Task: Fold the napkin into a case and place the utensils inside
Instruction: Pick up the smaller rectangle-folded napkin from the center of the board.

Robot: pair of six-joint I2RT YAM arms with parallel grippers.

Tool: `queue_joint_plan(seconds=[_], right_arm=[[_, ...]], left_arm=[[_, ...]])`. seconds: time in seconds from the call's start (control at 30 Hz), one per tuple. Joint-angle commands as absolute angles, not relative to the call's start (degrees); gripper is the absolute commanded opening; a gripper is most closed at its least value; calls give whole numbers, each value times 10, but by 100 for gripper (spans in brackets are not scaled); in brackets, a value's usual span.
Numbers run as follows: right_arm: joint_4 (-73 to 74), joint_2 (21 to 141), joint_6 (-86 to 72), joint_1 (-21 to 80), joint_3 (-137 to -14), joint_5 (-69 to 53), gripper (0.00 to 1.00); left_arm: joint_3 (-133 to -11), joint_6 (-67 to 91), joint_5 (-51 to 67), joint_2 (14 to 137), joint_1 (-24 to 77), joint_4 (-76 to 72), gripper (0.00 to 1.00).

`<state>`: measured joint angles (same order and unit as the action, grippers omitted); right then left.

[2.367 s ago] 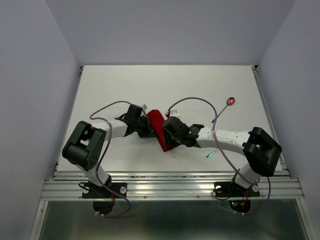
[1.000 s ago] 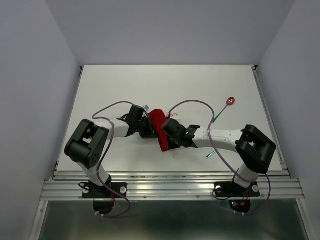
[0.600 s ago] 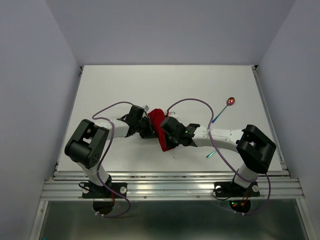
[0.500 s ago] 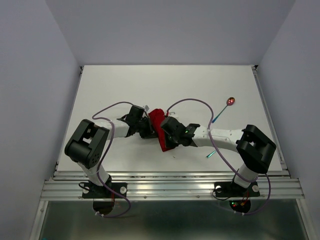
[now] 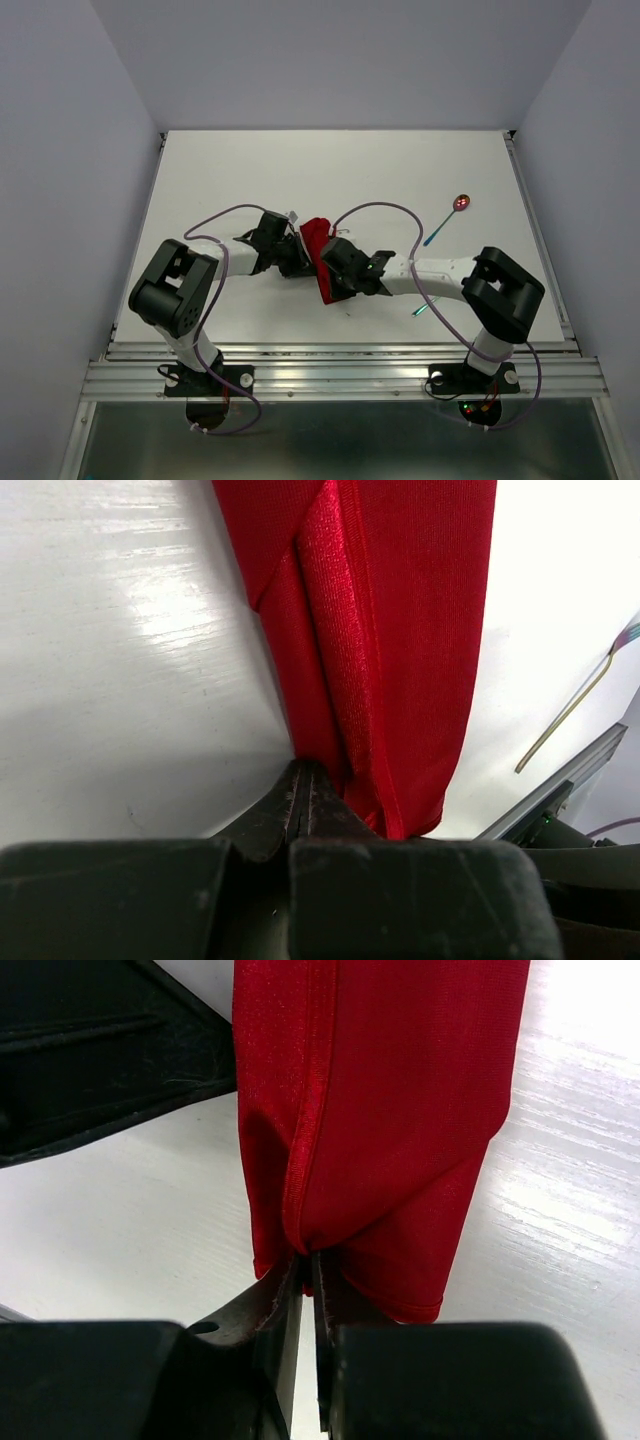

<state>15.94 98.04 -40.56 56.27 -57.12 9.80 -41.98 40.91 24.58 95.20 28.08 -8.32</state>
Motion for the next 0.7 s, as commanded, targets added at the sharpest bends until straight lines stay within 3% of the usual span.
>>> queue_joint_plan(seconds=[0.0, 0.17, 0.37, 0.67], right_arm=[[134, 973, -406, 562, -567, 94, 16], [156, 942, -395, 562, -578, 95, 23], [197, 903, -381, 562, -591, 94, 42], [219, 898, -368, 562, -621, 103, 49]], left_arm=[[-411, 407, 232, 916, 285, -60, 0], [-422, 405, 215, 884, 285, -33, 0], [-436, 397, 208, 862, 282, -4, 0], [-446, 374, 198, 835, 245, 30, 0]])
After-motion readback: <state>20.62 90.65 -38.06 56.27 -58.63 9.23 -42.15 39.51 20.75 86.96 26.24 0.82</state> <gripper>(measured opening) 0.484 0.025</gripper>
